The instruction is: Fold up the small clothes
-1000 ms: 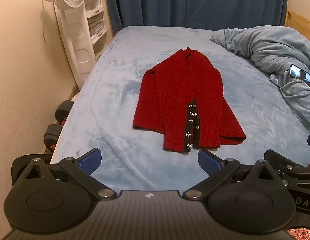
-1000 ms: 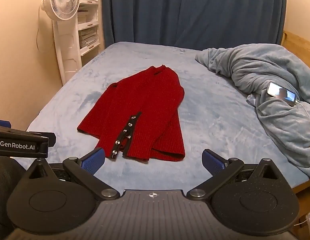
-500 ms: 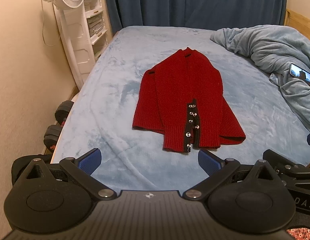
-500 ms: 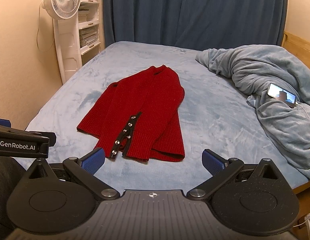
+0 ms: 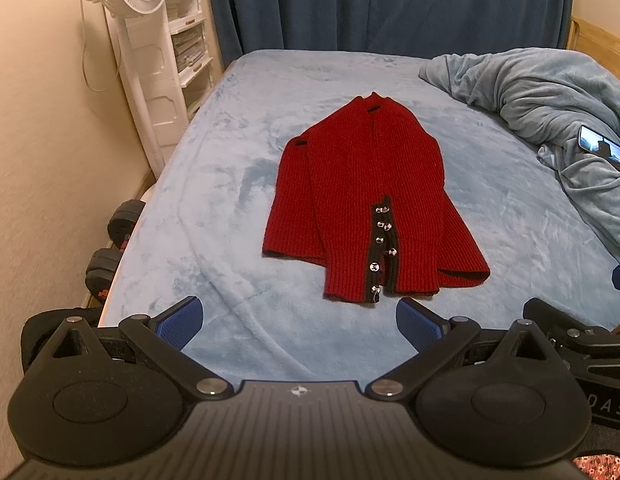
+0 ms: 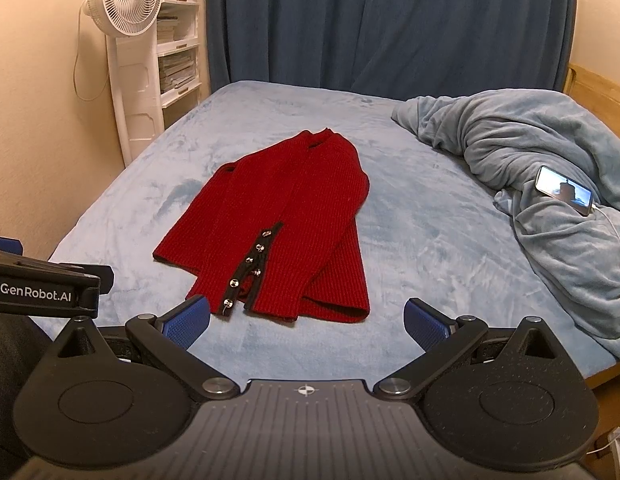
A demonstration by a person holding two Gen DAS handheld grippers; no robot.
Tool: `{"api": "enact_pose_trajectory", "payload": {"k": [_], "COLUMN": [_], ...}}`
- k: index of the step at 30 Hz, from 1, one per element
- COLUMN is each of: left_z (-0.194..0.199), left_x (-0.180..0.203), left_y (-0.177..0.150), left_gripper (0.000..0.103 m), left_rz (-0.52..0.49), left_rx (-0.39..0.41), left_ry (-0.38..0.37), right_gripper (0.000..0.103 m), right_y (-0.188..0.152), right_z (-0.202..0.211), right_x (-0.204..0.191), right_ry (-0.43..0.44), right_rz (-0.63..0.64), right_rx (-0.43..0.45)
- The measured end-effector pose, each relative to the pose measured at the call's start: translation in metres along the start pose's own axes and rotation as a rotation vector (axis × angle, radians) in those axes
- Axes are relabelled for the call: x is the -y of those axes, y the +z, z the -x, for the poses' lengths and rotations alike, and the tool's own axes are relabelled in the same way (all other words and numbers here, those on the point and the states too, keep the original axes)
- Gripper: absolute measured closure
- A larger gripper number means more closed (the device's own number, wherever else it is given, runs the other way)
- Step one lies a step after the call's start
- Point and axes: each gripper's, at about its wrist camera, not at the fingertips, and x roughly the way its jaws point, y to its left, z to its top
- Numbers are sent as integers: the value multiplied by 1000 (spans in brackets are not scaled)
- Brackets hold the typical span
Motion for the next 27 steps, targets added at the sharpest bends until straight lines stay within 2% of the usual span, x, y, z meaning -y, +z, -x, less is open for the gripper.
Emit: {"api": "enact_pose_trajectory", "payload": {"k": [27], "left_z": [-7], "left_x": [6], "left_y": [-5], "left_gripper": [0], "left_rz": [-2], "left_rx": [-14], "left_ry": [-6], "right_gripper": [1], "right_y": [-7], "right_z": [-4], "right_x": [2], "right_ry": [4], "right_rz": [2], "right_rx": [-12]}}
